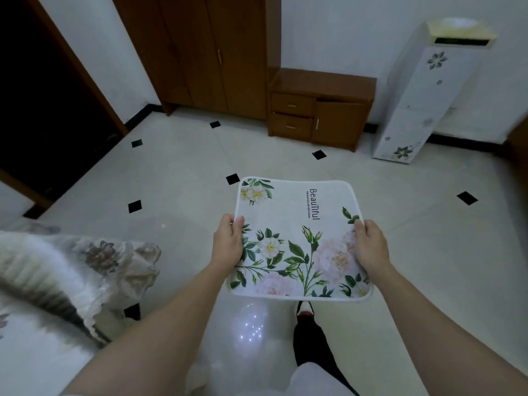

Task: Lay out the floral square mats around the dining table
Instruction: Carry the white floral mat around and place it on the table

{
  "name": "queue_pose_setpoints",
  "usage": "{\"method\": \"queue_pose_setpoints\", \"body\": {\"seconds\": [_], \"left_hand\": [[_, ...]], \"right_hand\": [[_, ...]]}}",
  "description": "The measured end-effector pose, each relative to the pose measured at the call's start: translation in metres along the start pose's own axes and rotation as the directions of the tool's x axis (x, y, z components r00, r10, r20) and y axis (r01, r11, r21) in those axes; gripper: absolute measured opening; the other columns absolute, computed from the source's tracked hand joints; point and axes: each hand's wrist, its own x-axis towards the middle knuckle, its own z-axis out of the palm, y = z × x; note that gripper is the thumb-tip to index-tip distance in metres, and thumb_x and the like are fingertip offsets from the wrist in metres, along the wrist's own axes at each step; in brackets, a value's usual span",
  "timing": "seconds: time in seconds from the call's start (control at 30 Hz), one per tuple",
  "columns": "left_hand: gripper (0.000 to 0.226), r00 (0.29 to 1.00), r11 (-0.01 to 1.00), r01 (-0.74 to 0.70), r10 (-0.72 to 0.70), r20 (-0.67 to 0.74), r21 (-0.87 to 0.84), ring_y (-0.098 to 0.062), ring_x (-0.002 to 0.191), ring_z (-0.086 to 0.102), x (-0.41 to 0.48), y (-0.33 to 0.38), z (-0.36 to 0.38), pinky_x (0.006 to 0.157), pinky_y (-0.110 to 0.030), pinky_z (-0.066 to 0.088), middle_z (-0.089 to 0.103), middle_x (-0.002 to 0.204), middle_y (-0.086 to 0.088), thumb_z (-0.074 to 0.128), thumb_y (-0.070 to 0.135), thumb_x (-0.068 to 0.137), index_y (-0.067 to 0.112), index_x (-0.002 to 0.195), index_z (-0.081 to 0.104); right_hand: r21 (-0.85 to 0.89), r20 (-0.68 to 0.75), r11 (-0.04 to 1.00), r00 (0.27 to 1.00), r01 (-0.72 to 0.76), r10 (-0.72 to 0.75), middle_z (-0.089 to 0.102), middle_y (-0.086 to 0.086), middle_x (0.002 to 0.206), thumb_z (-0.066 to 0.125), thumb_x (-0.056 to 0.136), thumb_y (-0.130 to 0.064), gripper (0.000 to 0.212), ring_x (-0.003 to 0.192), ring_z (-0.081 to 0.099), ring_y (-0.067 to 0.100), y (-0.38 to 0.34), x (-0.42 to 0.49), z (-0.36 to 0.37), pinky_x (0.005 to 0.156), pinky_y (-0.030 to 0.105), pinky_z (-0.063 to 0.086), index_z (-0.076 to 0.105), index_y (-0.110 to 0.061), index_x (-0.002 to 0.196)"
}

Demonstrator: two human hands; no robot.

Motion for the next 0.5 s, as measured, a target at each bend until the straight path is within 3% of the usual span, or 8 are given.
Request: {"method": "queue_pose_setpoints", "body": {"seconds": [0.17, 0.33, 0.5], "left_hand": [[0.032, 0.996, 0.998, 0.041, -0.037, -0.083, 0.047, -0.025, 0.079, 0.057, 0.09, 0.034, 0.019, 0.069, -0.038, 0.044, 0.06, 0.083, -0.006, 0.041, 0.039, 0.102, 0.01, 0.093, 0.05], [0.03, 0.979, 0.996, 0.065, -0.052, -0.195, 0.061, -0.014, 0.068, 0.05, 0.168, 0.069, 0.008, 0.059, -0.031, 0.039, 0.054, 0.076, 0.0, 0.04, 0.035, 0.103, 0.009, 0.092, 0.049], [0.03, 0.924, 0.987, 0.159, -0.146, -0.352, 0.006, -0.018, 0.068, 0.047, 0.206, 0.058, -0.023, 0.061, -0.034, 0.038, 0.053, 0.075, -0.004, 0.041, 0.034, 0.103, 0.007, 0.092, 0.048]], "right_hand": [[0.015, 0.097, 0.999, 0.995, 0.032, -0.033, 0.053, 0.005, 0.081, 0.035, 0.104, -0.03, 0.032, 0.081, 0.052, 0.027, -0.035, 0.117, 0.034, 0.068, 0.034, 0.035, 0.052, -0.006, 0.092], [0.023, 0.207, 0.996, 0.974, 0.087, -0.09, 0.057, 0.012, 0.091, 0.035, 0.104, -0.029, 0.034, 0.085, 0.053, 0.028, -0.092, 0.21, 0.075, 0.072, 0.034, 0.038, 0.056, -0.002, 0.099], [0.003, 0.349, 0.982, 0.92, 0.186, -0.176, 0.057, 0.012, 0.088, 0.035, 0.104, -0.031, 0.034, 0.085, 0.055, 0.031, -0.149, 0.263, 0.136, 0.072, 0.035, 0.039, 0.054, -0.004, 0.096]]}}
